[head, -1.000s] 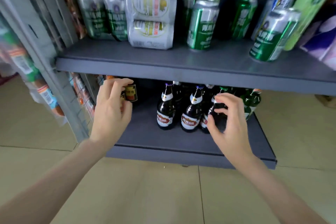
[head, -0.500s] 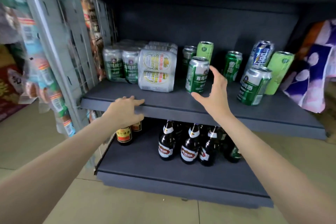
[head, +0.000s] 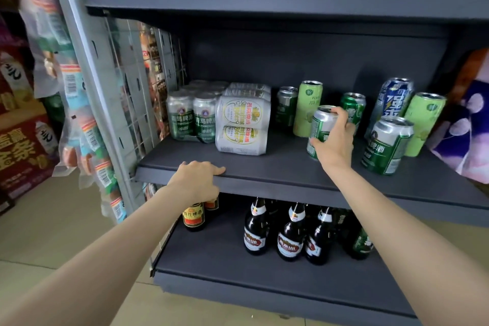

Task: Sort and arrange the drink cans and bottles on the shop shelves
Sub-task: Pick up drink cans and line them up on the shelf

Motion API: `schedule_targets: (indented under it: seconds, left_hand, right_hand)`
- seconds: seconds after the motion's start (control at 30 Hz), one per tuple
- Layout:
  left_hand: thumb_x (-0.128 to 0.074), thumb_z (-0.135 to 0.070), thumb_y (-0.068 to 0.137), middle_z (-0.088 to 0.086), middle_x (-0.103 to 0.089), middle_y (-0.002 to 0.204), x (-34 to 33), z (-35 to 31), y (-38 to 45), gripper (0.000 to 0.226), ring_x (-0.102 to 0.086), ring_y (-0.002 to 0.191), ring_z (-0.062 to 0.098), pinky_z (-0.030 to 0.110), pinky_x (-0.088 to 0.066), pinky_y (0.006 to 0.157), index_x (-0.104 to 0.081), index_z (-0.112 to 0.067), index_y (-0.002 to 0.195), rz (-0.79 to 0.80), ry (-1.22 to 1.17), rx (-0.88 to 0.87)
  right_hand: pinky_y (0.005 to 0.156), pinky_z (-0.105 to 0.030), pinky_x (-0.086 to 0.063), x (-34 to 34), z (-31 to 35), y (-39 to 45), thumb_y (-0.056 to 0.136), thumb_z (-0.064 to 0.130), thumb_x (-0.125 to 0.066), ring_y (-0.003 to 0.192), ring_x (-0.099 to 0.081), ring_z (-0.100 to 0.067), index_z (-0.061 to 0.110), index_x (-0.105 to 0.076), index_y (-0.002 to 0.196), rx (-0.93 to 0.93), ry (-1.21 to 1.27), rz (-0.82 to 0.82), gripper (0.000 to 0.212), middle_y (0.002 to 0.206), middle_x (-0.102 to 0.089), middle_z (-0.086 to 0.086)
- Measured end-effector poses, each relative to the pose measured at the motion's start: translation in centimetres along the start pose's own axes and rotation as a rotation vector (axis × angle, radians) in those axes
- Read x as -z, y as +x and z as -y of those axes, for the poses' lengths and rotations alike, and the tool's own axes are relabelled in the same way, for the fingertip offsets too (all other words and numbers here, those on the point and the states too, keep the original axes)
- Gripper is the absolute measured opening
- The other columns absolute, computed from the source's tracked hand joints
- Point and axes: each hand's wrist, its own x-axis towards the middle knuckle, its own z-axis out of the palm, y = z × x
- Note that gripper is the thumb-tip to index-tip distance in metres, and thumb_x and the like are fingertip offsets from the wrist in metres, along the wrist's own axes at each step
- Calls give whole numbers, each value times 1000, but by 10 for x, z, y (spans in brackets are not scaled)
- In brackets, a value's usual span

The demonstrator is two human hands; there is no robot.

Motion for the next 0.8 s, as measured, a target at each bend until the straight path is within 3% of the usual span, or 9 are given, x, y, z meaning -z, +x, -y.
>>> schedule_targets:
  seconds: [0.1,0.17,0.23,0.33,0.47,0.57,0.67,0.8]
  left_hand:
    - [-43,-19,88,2,-50,136,3,-5,3,54,-45,124,22,37,-18,115,-38,-29,140,-99,60,-20]
    - [-43,-21,89,4,-63,111,3,-15,6,48,-54,109,23,36,-20,114,-44,-26,137,-272,-26,-14]
    - [-46,-20,88,4,-60,95,1,-28,13,49,-54,99,25,35,-30,105,-42,-21,137,-498,-201,-19]
    - [-58,-20,86,13,-44,122,2,-33,28,52,-42,110,33,34,-34,89,-37,-8,132,-693,-610,104]
    - [-69,-29,80,20,-25,138,1,-21,48,84,-38,120,41,46,-35,101,-16,-13,144,-491,-882,251]
    - [-71,-33,79,19,-16,146,-5,-19,60,99,-30,130,39,47,-30,107,-3,-14,148,-419,-879,180]
    - [-71,-40,77,18,-19,145,-13,-26,72,100,-29,131,37,47,-30,107,-7,-11,147,-541,-833,103]
    - [-73,-44,73,18,-23,147,-25,-37,75,100,-25,135,34,46,-27,109,-17,-5,146,-837,-757,103]
  right_hand:
    - [89,-47,-43,16,-12,10,83,2,-64,114,-47,-41,23,-25,137,-73,-91,-41,70,142,-26,-20]
    - [88,-48,-43,20,-17,13,84,1,-62,114,-48,-42,21,-23,137,-70,-153,-47,69,141,-26,-21]
    - [88,-48,-44,18,-20,14,84,1,-63,114,-47,-44,18,-22,137,-33,-198,-51,70,140,-24,-22]
    - [99,-46,-38,11,-23,15,81,0,-65,127,-35,-44,10,-21,139,52,-247,-83,73,145,-16,-23]
    - [112,-46,-27,6,-25,13,80,1,-68,138,-16,-43,1,-24,140,186,-335,-122,74,151,-3,-25]
    - [114,-50,-23,6,-16,14,78,6,-71,138,-18,-46,-2,-32,139,376,-436,-177,72,148,-16,-30]
    - [115,-42,-16,3,6,24,83,8,-66,142,-14,-38,4,-34,140,503,-373,-91,65,151,-16,-24]
    - [114,-41,-20,-17,22,44,83,9,-68,141,-14,-34,23,-25,146,332,-114,129,77,153,-6,-14]
